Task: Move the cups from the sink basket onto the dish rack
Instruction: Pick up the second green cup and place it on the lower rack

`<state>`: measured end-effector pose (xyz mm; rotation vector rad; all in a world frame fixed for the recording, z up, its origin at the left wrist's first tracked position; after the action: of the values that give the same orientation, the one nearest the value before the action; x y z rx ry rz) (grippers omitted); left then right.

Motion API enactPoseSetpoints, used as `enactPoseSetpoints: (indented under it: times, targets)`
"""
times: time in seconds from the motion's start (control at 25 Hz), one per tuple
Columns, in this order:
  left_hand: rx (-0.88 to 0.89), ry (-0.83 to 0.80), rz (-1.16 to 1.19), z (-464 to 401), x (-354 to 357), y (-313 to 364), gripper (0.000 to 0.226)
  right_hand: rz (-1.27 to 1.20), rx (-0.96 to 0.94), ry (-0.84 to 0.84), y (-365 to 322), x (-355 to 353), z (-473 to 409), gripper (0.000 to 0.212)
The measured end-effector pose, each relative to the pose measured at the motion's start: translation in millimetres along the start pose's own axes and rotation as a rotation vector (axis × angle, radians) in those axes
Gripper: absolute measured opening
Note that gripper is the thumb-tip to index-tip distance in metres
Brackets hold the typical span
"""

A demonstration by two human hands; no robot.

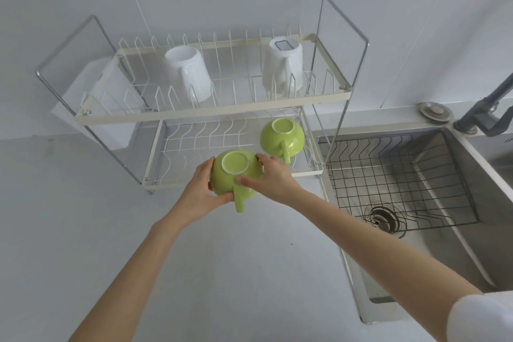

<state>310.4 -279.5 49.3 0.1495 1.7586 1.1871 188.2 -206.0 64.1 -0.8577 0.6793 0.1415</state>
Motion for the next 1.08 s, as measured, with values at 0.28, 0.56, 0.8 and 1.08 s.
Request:
enactPoseSetpoints:
  times: [0.28, 0.56, 0.8, 1.08]
  targets:
    - [-0.045, -0.018, -0.04, -45, -29, -40, 0.087, -0.014, 0.027, 0.023, -37, 14, -53, 0.075]
    - [-0.091, -0.022, -0.071, -68, -39, -78, 0.084, -0.02, 0.053, 0.046, -49, 26, -93, 0.066]
    - [-0.102, -0.001, -0.068, -75, -45, -93, 0.069, -0.02, 0.069, 0.059, -50, 39, -99, 0.058]
    - [-0.171, -0.071, 0.009, -73, -42, -101, 0.078, 0.041, -0.01, 0.08, -51, 44, -101, 0.063]
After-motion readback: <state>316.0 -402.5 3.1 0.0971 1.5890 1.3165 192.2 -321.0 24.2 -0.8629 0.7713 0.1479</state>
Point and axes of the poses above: each hand's wrist, its own z-axis away from the middle knuckle, its own x-axis out of the palm, y = z × x, the point moved 8 cm from there along -z, towards the middle knuckle, and after that the axes turned 14 degrees about x, right-handed, at the moved point
